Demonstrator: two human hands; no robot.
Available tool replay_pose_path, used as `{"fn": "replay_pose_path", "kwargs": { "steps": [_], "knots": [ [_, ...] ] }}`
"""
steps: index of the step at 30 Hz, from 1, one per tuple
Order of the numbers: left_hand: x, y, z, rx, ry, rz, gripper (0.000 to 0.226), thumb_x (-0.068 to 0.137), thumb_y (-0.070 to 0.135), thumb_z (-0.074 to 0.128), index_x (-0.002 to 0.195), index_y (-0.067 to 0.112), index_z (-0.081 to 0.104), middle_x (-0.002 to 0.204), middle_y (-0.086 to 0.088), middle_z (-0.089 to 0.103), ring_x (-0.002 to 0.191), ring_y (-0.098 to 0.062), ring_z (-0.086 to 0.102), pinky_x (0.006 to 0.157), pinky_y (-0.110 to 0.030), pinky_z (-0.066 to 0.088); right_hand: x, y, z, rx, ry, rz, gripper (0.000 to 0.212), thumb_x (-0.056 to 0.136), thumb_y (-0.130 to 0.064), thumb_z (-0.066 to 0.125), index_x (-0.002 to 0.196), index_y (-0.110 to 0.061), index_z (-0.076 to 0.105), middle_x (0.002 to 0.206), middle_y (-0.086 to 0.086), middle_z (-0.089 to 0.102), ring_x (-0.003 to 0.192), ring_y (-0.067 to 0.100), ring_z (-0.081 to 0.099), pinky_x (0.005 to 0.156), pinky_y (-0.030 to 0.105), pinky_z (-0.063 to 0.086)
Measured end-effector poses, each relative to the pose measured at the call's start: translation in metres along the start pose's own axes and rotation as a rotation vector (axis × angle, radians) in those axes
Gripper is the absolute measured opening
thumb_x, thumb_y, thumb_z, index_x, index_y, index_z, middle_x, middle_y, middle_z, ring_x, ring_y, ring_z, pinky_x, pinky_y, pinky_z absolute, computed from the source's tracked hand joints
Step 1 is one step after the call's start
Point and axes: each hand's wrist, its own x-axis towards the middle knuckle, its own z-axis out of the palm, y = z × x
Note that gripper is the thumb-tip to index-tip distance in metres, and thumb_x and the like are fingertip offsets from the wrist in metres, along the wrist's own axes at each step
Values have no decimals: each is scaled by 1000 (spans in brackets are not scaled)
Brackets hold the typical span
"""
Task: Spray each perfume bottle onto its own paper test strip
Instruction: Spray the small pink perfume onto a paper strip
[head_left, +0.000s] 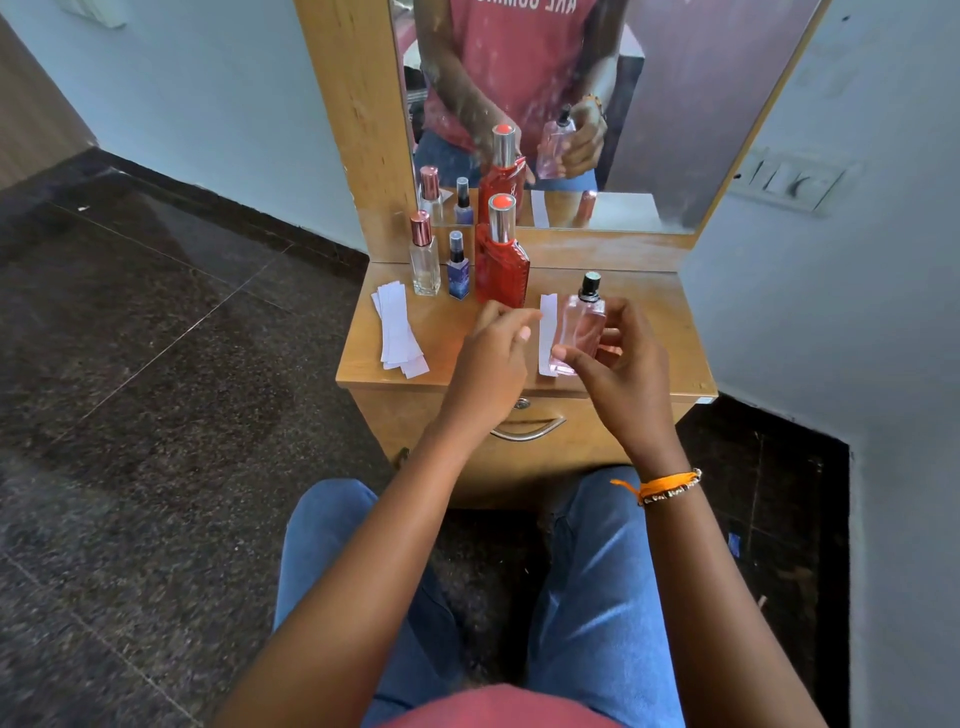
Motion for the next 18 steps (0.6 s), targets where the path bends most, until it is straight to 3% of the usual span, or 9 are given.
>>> {"fn": "replay_pose_path", "kwargs": {
  "steps": [3, 6, 10, 13, 15, 18],
  "knots": [
    [1, -6, 14, 301, -79, 114, 38, 96, 6, 42, 133, 9, 48, 116, -9, 49, 106, -24, 48, 88, -30, 41, 2, -3, -3, -10, 28, -14, 41, 74, -9, 78, 107, -12, 54, 91, -15, 59, 79, 1, 59, 69, 8, 48],
    [-1, -10, 21, 545, -90, 112, 35, 98, 21, 42, 131, 15, 49, 117, -9, 46, 104, -28, 43, 85, -39, 38, 2, -4, -4, -24, 31, -23, 41, 75, -9, 77, 108, -13, 54, 93, -10, 60, 80, 1, 58, 67, 7, 47],
    [-7, -11, 19, 503, 38, 122, 26, 96, 24, 47, 109, 11, 65, 104, -8, 54, 96, -27, 46, 80, -37, 37, 1, -2, -7, -42, 40, -30, 41, 75, -12, 78, 109, -13, 53, 98, -5, 60, 83, 6, 59, 68, 7, 47],
    [-6, -8, 19, 475, 49, 71, 20, 93, 23, 53, 97, 6, 64, 101, -8, 57, 95, -27, 49, 80, -39, 43, 1, -3, -8, -22, 47, -12, 40, 75, -11, 77, 107, -11, 53, 99, 0, 63, 87, 16, 61, 72, 18, 51],
    [-3, -5, 19, 435, 33, -4, 19, 90, 24, 58, 99, 8, 60, 107, -8, 57, 100, -28, 50, 85, -39, 43, 1, -4, -8, -21, 46, -10, 40, 75, -11, 77, 107, -10, 54, 98, -1, 62, 85, 15, 61, 72, 20, 52],
    [1, -3, 24, 430, -18, -112, 36, 90, 26, 57, 123, 13, 50, 128, -8, 49, 114, -30, 44, 95, -41, 39, 1, -5, -9, -14, 39, -12, 41, 74, -11, 78, 107, -11, 54, 97, -4, 61, 82, 9, 60, 69, 13, 50]
  ]
}}
